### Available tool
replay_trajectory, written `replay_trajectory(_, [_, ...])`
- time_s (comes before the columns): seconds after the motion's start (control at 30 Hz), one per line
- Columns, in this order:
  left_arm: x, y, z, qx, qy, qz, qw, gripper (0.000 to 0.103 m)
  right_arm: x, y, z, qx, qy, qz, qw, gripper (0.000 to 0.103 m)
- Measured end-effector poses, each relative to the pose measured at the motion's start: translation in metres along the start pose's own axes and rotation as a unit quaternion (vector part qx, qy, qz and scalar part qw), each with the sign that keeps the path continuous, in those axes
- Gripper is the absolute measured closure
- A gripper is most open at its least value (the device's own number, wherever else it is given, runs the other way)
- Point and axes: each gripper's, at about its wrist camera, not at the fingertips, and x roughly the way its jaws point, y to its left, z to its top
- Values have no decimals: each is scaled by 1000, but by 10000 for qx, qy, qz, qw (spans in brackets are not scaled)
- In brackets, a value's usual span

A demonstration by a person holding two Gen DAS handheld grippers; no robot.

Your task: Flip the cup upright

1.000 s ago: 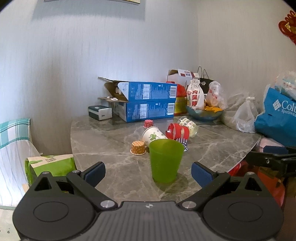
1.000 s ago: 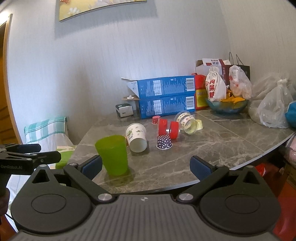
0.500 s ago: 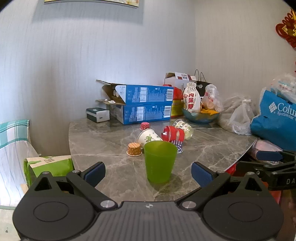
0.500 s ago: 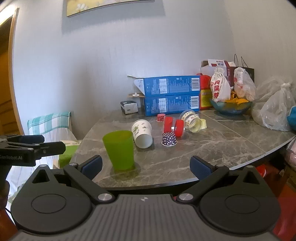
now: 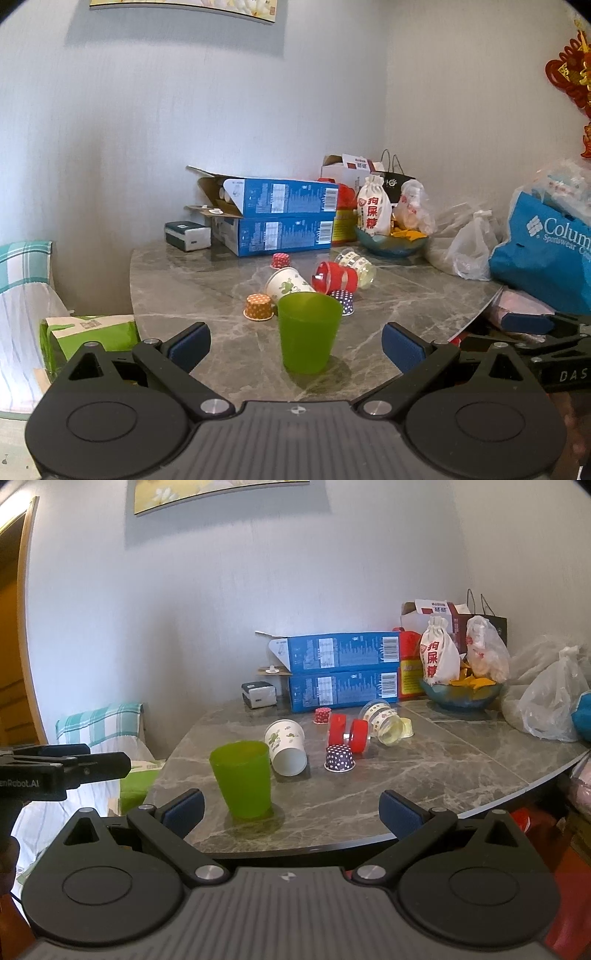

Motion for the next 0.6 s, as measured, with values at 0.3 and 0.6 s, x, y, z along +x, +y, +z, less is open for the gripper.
replay_trajectory(0.3, [1,2,0,-9,28,-38,10000,3,1,4,0,-80,5,-18,10000,1])
replay_trajectory(0.6, [3,3,-1,-30,40,-40,10000,3,5,6,2,-131,-12,-25,9999,1])
